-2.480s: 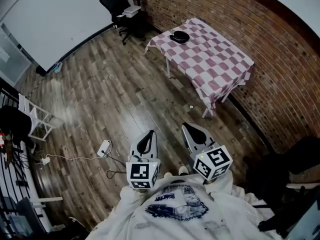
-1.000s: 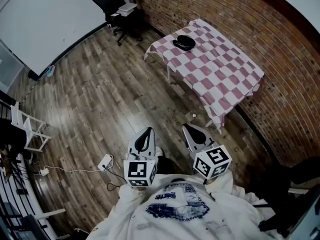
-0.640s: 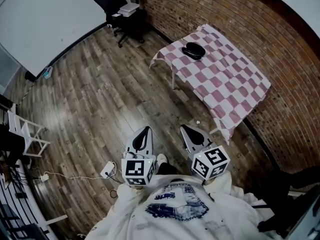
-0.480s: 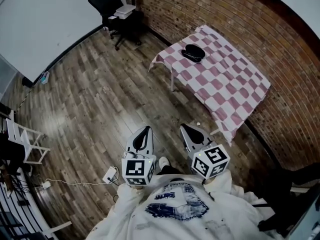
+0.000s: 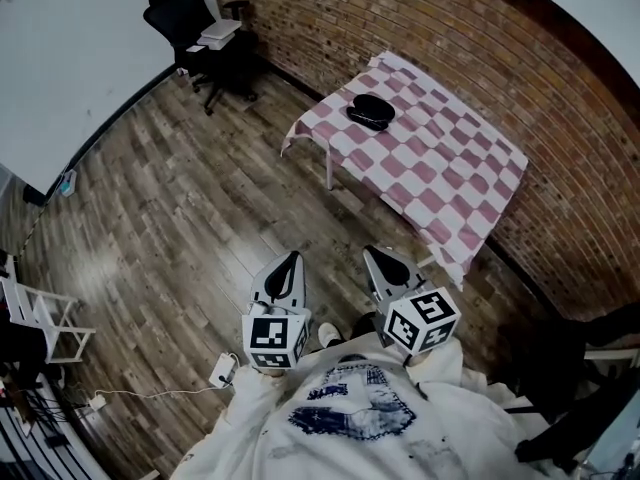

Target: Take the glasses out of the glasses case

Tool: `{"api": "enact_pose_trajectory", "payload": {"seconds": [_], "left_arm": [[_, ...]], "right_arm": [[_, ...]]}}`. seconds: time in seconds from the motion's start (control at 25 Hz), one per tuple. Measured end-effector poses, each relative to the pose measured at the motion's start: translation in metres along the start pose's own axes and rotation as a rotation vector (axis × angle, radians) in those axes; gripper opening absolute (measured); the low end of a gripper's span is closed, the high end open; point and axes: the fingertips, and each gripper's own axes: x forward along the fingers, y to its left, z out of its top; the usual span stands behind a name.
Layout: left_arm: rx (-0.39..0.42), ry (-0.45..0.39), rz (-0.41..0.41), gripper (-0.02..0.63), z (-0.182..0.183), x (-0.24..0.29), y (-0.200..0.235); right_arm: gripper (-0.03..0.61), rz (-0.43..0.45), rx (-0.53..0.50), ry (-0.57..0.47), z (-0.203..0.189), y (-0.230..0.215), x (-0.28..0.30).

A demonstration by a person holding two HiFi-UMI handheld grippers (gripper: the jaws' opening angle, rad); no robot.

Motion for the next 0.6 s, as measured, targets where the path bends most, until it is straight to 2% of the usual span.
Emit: {"api": "enact_pose_trajectory", "payload": {"seconds": [0.2, 0.6], "left_arm": [[-0.007, 0.023, -0.019, 0.009, -0.007, 0.012, 0.002], [-0.019, 0.058, 0.017, 0.009, -0.007, 0.048, 0.038]], "right_arm": [[0.014, -0.019, 0.016, 0.004, 0.000, -0.010, 0.011], [0.014, 0.002, 0.040, 0.022, 0.007, -0.027, 0.064]]}}
